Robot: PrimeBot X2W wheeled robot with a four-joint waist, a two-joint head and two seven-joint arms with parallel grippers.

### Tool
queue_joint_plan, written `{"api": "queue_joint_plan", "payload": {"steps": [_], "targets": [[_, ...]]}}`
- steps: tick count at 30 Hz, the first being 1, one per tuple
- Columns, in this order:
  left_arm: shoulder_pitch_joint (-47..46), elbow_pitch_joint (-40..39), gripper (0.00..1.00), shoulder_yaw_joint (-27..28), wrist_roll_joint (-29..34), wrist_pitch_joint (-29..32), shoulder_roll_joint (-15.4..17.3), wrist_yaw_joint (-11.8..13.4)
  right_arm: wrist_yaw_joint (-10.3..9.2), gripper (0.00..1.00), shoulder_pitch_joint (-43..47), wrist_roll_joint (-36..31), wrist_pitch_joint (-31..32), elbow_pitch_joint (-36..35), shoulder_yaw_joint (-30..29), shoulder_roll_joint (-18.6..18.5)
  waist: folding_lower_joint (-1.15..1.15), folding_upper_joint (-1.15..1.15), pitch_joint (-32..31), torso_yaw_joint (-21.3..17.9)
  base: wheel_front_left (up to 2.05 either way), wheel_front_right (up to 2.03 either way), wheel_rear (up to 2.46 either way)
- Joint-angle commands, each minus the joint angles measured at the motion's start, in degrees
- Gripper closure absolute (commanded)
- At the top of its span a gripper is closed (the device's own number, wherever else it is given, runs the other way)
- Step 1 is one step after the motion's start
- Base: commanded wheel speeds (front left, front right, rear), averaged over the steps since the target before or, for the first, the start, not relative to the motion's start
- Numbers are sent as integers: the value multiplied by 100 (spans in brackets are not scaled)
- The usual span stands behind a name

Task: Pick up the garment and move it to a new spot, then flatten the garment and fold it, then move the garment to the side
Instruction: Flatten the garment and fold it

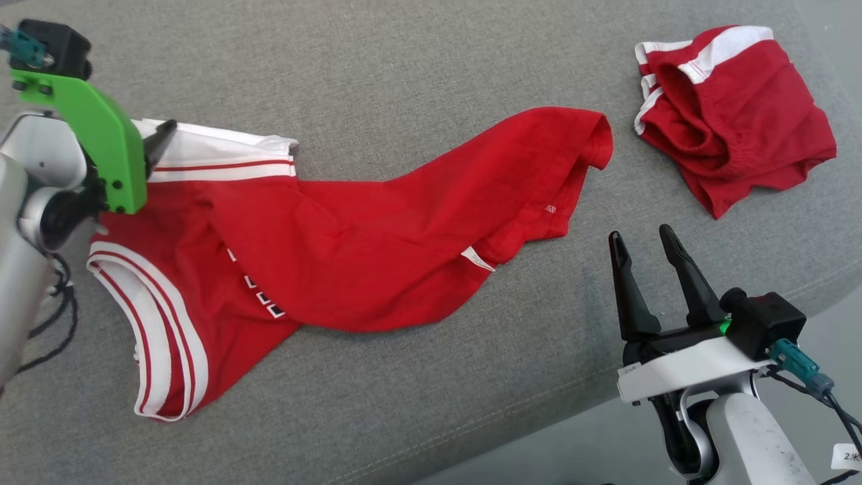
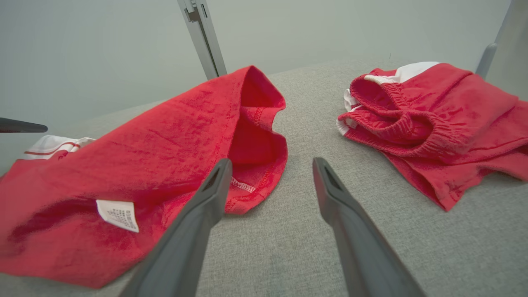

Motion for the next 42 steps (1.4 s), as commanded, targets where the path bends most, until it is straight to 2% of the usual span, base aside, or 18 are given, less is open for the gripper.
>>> {"api": "queue_joint_plan", "payload": {"steps": [1,7,14,16,18,28,36,42], "targets": [[-184,104,0,-35,-34,169,166,-11,-8,0,-89,67,-46,43,36,0,-1,0,166,-170,0,0,0],[-458,364,0,-124,-262,648,444,-11,-8,0,-207,206,-69,96,86,-2,-1,0,352,-339,0,0,0],[-511,497,0,-131,-580,1026,489,-11,-8,0,-204,239,-68,23,11,-1,-1,0,417,-355,0,0,0],[-532,511,53,-146,-607,1090,477,-11,-8,0,-214,224,-69,17,-19,-1,-1,0,420,-326,0,0,0],[-603,483,100,-170,-574,1075,472,-11,-8,0,-249,196,-69,6,-22,0,-1,0,418,-289,0,0,0],[-628,191,100,-94,-994,1380,312,-11,-8,0,-268,143,-69,-38,-125,-3,-1,0,327,-80,0,0,0],[-584,-270,100,-87,-1119,1175,407,-11,-8,0,-164,90,-69,-29,-228,-2,-1,0,154,68,0,0,0],[-284,-1003,100,-125,-1263,714,488,-12,-8,0,-28,-18,-69,-113,-409,-3,-1,0,-43,368,0,0,0]]}}
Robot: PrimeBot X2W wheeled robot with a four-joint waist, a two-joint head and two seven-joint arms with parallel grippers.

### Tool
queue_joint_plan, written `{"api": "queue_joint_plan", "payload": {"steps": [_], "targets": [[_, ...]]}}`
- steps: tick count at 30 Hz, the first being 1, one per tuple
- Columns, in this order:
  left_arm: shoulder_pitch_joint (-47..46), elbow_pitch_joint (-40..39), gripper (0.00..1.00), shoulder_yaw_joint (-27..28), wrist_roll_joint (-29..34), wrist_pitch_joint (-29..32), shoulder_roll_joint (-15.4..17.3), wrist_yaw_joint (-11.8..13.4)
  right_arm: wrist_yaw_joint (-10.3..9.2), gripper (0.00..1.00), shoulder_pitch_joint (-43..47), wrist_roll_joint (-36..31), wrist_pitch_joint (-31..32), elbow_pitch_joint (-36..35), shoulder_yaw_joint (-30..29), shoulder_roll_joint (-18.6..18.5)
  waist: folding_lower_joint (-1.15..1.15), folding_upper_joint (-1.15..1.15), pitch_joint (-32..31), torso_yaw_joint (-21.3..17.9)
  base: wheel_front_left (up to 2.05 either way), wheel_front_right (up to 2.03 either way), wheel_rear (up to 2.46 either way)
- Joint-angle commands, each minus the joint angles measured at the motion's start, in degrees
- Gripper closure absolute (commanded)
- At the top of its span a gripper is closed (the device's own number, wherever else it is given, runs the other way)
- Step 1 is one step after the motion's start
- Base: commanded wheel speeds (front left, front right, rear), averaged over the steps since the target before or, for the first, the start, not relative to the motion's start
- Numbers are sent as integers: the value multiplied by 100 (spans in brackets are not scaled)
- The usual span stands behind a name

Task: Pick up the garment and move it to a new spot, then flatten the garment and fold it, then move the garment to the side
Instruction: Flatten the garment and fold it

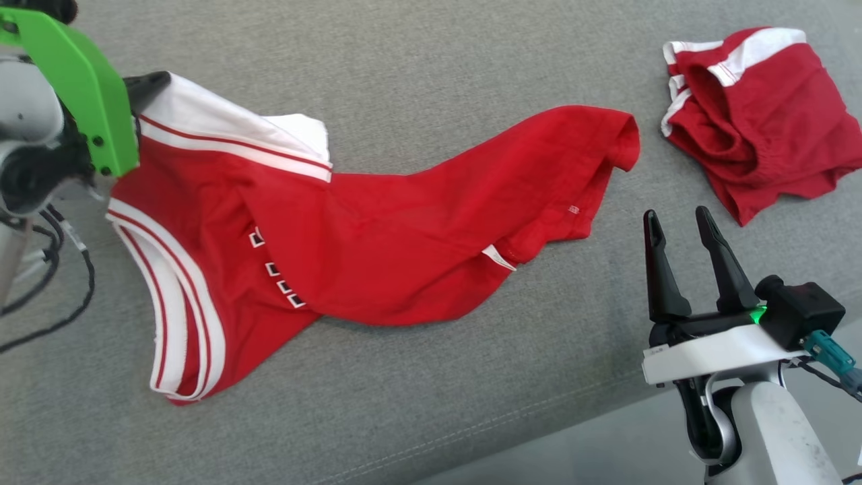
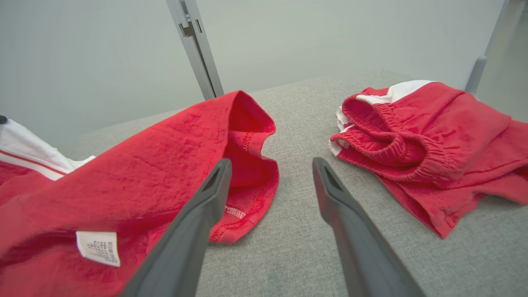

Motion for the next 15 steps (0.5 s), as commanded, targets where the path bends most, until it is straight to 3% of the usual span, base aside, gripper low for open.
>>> {"api": "queue_joint_plan", "payload": {"steps": [1,7,15], "targets": [[266,-306,100,-31,-73,-219,120,-12,-7,0,121,-108,-22,-36,-77,-9,0,0,-188,245,0,0,0],[1204,-1389,100,111,-231,-1046,415,2,-8,0,285,-307,27,-123,-256,-13,0,0,-495,661,0,0,0],[2839,-2718,100,333,-424,-2184,672,353,-7,0,447,-413,274,-359,-394,-65,0,0,-695,1080,0,0,0]]}}
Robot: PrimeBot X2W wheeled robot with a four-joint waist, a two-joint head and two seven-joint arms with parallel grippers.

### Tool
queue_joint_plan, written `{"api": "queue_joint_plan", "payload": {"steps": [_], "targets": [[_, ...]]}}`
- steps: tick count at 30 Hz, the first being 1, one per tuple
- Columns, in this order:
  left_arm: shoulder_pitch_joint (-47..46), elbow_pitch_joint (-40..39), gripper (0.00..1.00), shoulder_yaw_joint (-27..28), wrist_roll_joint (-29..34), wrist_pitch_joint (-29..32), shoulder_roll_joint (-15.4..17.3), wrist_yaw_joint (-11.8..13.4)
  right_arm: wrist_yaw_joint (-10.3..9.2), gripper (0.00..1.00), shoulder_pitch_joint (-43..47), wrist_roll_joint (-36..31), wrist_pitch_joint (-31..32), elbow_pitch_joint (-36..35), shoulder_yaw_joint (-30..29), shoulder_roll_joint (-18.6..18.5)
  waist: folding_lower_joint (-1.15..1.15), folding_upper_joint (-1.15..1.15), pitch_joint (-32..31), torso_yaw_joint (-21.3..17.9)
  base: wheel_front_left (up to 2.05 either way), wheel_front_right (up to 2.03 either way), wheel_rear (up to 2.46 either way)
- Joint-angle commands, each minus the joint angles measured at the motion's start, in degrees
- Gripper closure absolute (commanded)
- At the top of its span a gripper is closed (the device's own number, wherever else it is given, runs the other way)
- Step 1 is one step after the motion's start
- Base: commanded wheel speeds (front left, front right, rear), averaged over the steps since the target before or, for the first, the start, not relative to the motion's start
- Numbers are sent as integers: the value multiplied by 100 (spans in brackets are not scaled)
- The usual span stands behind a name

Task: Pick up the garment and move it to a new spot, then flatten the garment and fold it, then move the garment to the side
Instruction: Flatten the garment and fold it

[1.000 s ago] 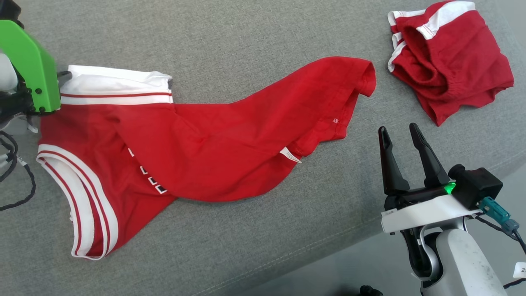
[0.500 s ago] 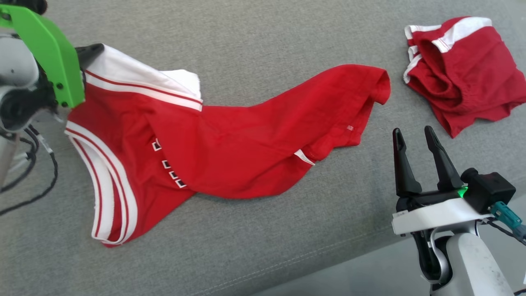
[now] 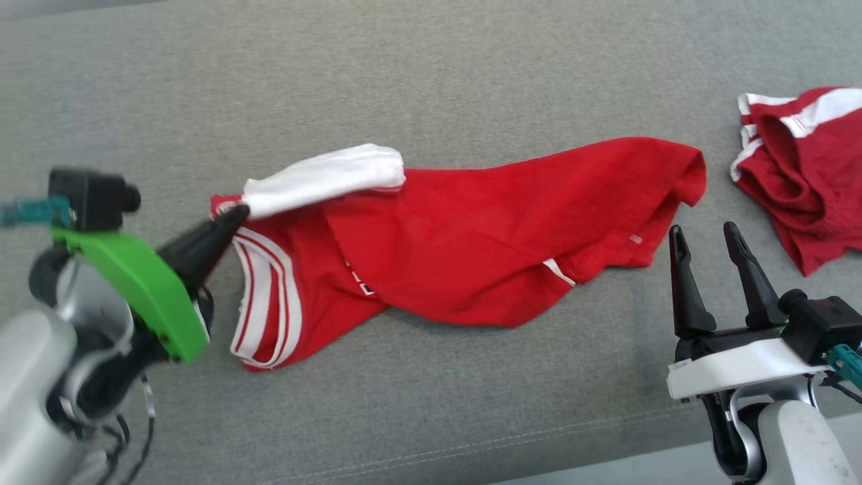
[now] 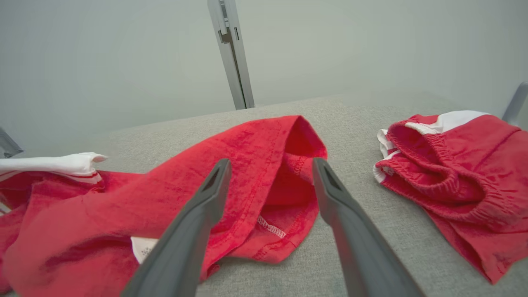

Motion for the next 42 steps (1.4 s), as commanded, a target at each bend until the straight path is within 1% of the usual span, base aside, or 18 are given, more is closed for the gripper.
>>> {"api": "queue_joint_plan", "payload": {"steps": [1,5,7,14,17,20,24,26,27,28,29,31,32,35,37,38,39,42], "targets": [[294,-162,100,24,-67,-170,31,73,-7,0,108,-42,49,-50,-33,-55,0,0,-202,284,0,0,0],[1147,-596,100,80,-154,-778,-28,247,-7,0,151,-65,193,-194,-90,-119,0,0,-243,433,0,0,0],[1496,-724,100,117,-242,-1054,-84,280,-7,0,184,-73,262,-254,-121,-146,0,0,-258,484,0,0,0],[2396,-836,100,329,-516,-1719,-95,394,-7,0,237,-75,434,-430,-229,-250,0,0,-330,584,0,0,0],[2625,-816,100,394,-640,-1876,-79,364,-7,0,287,-70,482,-480,-281,-259,0,0,-364,610,0,0,0],[2823,-707,100,402,-808,-1909,-118,350,-7,0,307,-69,530,-510,-278,-267,0,0,-401,597,0,0,0],[2984,-388,100,409,-954,-2002,-233,287,-7,0,338,-26,548,-490,-300,-264,0,0,-463,547,0,0,0],[2984,-234,100,444,-977,-2145,-359,219,-7,0,351,-3,544,-476,-324,-248,0,0,-492,529,0,0,0],[3001,-137,79,449,-997,-2202,-415,197,-7,0,372,1,539,-462,-333,-240,0,0,-513,511,0,0,0],[3022,-46,13,477,-1016,-2283,-465,169,-7,0,385,4,528,-453,-337,-235,0,0,-533,489,0,0,0],[3039,23,0,501,-1022,-2358,-510,127,-7,0,398,10,511,-447,-346,-232,0,0,-555,468,0,0,0],[3020,149,0,578,-960,-2650,-661,15,-7,0,430,26,484,-449,-426,-227,0,0,-599,446,0,0,0],[2994,187,0,623,-887,-2757,-674,9,-7,0,433,37,478,-457,-451,-223,0,0,-618,442,0,0,0],[2853,285,0,817,-539,-3014,-752,96,-7,0,445,11,461,-507,-558,-219,0,0,-676,444,0,0,0],[2762,328,0,1017,-185,-3113,-806,315,-7,0,454,-21,454,-531,-626,-215,0,0,-722,450,0,0,0],[2762,328,0,1017,-185,-3113,-806,315,-7,0,454,-21,454,-531,-626,-215,0,0,-722,450,0,0,0],[2749,311,0,1091,-55,-3119,-865,414,-7,0,464,-61,458,-550,-657,-214,0,0,-750,449,0,0,0],[2644,160,0,1463,506,-3156,-1077,842,-7,0,475,-139,446,-618,-731,-199,0,0,-826,449,0,0,0]]}}
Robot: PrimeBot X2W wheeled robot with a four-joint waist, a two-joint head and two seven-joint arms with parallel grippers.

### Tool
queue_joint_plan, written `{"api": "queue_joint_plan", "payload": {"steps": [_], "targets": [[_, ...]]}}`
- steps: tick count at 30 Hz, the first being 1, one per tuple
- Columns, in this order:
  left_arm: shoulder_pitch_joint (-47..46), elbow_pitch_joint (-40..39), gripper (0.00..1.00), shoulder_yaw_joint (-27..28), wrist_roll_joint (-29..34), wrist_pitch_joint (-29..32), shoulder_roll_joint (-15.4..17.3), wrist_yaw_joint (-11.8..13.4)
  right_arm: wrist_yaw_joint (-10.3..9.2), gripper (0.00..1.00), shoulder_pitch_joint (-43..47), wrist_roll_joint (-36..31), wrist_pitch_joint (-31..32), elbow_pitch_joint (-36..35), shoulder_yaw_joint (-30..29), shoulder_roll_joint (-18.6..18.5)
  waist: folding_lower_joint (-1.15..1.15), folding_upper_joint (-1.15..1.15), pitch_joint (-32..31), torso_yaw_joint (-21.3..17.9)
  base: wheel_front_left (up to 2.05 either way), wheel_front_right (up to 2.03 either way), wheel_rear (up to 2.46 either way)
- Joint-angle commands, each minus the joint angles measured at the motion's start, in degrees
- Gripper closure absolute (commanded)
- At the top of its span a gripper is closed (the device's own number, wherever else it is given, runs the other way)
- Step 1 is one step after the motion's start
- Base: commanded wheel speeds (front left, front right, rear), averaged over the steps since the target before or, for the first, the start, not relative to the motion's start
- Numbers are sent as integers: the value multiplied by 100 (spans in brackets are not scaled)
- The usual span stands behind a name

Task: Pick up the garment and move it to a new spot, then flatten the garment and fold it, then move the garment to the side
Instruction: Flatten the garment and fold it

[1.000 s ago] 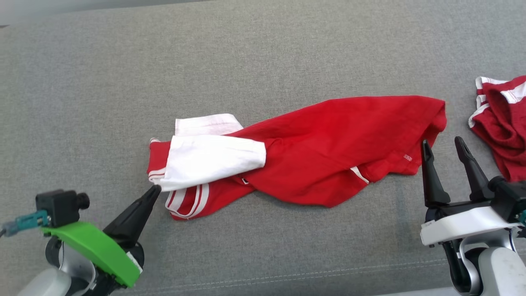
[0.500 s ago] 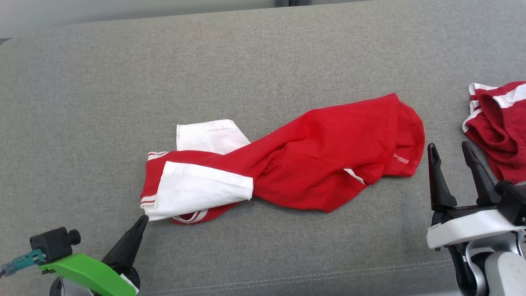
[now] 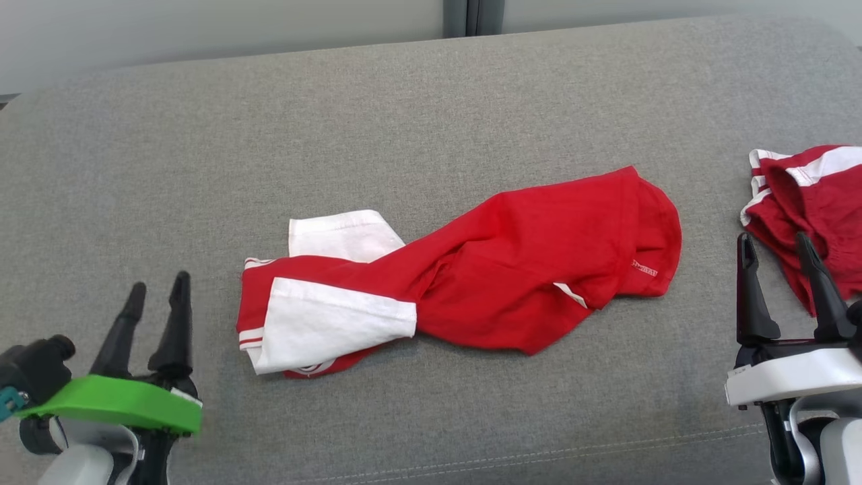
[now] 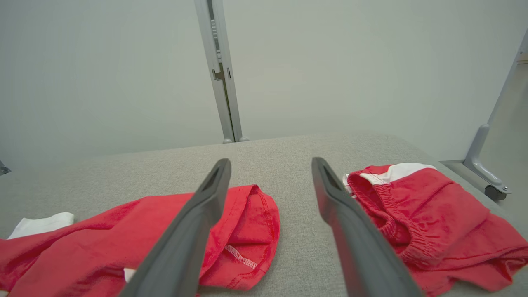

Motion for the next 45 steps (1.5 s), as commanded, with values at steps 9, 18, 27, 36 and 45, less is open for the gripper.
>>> {"api": "queue_joint_plan", "payload": {"steps": [9,18,27,36,45], "targets": [[74,-661,0,813,2061,-15,-834,752,-7,0,33,-174,4,-55,394,-8,0,0,-271,-35,0,0,0],[568,-571,0,678,3153,-16,-1140,770,-7,0,311,-155,34,270,839,-46,0,0,-584,-7,0,0,0],[930,-235,0,565,3427,-17,-1300,495,-7,0,589,-151,29,554,1051,-16,0,0,-824,-27,0,0,0],[910,-66,0,463,3441,20,-1240,453,-7,0,682,-154,79,561,1058,-8,0,0,-906,-13,0,0,0],[839,-53,0,398,3442,71,-1219,452,-7,0,653,-131,154,544,1069,-20,0,0,-897,35,0,0,0]]}}
